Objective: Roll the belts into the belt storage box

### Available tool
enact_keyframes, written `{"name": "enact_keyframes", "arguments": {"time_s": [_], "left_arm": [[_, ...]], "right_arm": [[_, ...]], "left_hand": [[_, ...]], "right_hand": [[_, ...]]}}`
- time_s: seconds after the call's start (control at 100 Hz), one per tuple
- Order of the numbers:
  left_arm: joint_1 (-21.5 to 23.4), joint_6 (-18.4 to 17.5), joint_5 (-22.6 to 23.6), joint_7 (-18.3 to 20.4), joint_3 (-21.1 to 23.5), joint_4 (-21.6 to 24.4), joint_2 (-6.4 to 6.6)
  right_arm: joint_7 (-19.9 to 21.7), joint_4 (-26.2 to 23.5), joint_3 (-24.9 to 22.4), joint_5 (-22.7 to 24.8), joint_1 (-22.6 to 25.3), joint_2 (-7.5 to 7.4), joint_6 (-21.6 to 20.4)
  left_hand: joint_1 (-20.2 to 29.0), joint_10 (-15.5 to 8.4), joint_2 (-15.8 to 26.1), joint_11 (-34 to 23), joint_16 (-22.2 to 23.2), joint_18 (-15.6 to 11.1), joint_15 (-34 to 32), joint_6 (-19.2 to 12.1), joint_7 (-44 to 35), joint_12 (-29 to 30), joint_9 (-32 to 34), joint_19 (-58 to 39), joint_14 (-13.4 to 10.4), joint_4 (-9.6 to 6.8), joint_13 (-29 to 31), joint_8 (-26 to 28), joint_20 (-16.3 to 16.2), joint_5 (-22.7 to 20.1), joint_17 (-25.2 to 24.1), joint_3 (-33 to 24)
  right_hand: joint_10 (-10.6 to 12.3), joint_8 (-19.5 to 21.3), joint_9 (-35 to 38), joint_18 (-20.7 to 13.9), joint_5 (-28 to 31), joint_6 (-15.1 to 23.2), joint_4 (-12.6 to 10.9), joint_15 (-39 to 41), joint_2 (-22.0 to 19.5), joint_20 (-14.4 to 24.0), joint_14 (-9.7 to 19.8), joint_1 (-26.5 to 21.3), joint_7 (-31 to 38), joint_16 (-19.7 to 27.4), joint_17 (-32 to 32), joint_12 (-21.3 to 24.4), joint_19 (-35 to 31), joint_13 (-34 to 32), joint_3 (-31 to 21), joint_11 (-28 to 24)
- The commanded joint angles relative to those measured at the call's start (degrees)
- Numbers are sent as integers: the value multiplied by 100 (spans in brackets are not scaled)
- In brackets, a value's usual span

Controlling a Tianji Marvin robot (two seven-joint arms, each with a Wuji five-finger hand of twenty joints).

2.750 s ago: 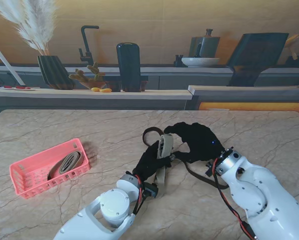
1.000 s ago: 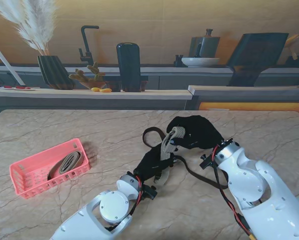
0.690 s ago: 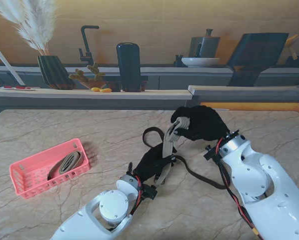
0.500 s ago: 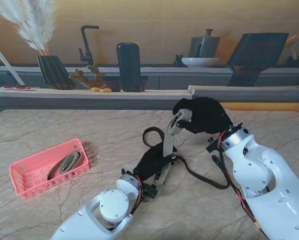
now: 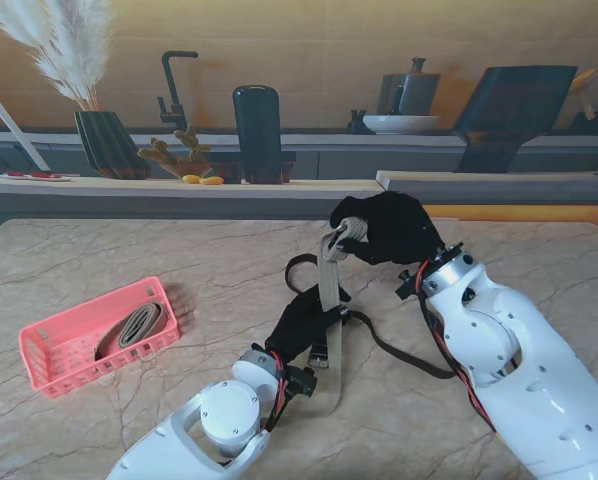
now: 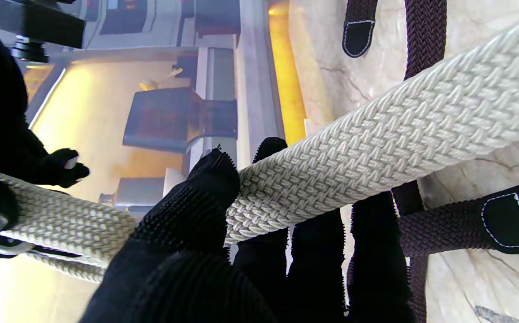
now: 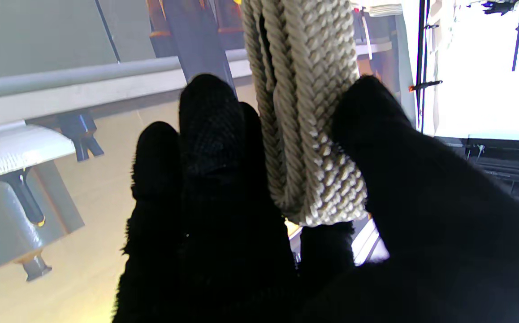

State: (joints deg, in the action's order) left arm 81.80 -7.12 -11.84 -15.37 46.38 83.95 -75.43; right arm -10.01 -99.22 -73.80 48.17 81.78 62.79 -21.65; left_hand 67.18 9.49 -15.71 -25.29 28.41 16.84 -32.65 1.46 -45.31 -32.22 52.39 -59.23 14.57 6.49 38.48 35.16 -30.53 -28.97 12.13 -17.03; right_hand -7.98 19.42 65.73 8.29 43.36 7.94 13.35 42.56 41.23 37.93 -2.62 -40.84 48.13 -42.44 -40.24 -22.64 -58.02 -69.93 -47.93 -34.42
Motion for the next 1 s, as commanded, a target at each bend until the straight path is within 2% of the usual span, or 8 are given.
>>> {"name": "enact_keyframes", "arguments": {"time_s": [0.0,0.25,0.39,0.48,0.66,0.8,0.99], "left_arm": [[83,32,-94,-40,21,89,-56],[126,175,-348,-81,68,123,-93],[97,280,-349,-92,60,78,-110],[71,338,-311,-99,57,38,-116],[19,507,-335,-111,65,-32,-141],[-11,687,-410,-32,78,-50,-137],[-9,771,-601,310,98,1,-59]], "right_arm": [[-17,128,114,93,-32,32,-51],[-98,542,486,29,-145,48,18],[-169,598,553,-75,-124,76,95],[-142,530,517,-227,-74,96,156],[-33,332,389,-536,63,127,222],[-109,271,342,-584,135,148,262],[-234,357,422,-594,118,175,359]], "left_hand": [[342,-40,224,-169,107,-50,-179,-31,-221,-59,183,-76,17,-80,92,-25,-3,-100,-7,138],[266,-60,224,-112,97,-29,-200,-33,-176,73,138,-88,-5,-72,39,-120,-14,-91,-39,173],[281,-40,221,-153,109,11,-236,-4,-152,95,185,-124,40,-81,70,-155,-34,-104,-45,153],[311,-12,248,-471,264,14,-502,11,-175,-146,188,-221,119,-73,122,-132,-88,-74,-37,163],[420,-27,326,-1139,585,49,-847,22,-275,-1025,122,-335,196,-99,155,-28,-160,-29,-37,339],[437,-17,314,-1448,763,113,-1059,18,-340,-1489,154,-404,256,-116,221,48,-205,-81,-29,390],[438,23,288,-1597,892,158,-1188,1,-374,-1744,205,-417,321,-139,272,116,-219,-163,-16,355]], "right_hand": [[180,202,60,-150,468,538,-119,139,-497,5,131,-440,1088,-42,-51,60,-182,-223,-433,-196],[170,179,62,-134,456,522,-147,150,-500,-14,125,-451,1098,-27,-57,83,-195,-232,-407,-225],[162,171,56,-129,451,498,-161,161,-510,-22,120,-461,1106,-22,-60,92,-204,-236,-397,-241],[162,171,50,-131,446,497,-165,166,-510,-28,122,-462,1111,-19,-54,91,-205,-235,-392,-257],[152,166,45,-137,443,496,-162,171,-510,-39,122,-464,1115,-12,-51,96,-209,-233,-400,-274],[156,170,40,-148,443,499,-156,182,-519,-44,126,-458,1122,-12,-52,100,-215,-230,-405,-283],[146,166,48,-148,443,490,-152,202,-519,-47,126,-453,1124,-12,-67,106,-233,-244,-406,-299]]}}
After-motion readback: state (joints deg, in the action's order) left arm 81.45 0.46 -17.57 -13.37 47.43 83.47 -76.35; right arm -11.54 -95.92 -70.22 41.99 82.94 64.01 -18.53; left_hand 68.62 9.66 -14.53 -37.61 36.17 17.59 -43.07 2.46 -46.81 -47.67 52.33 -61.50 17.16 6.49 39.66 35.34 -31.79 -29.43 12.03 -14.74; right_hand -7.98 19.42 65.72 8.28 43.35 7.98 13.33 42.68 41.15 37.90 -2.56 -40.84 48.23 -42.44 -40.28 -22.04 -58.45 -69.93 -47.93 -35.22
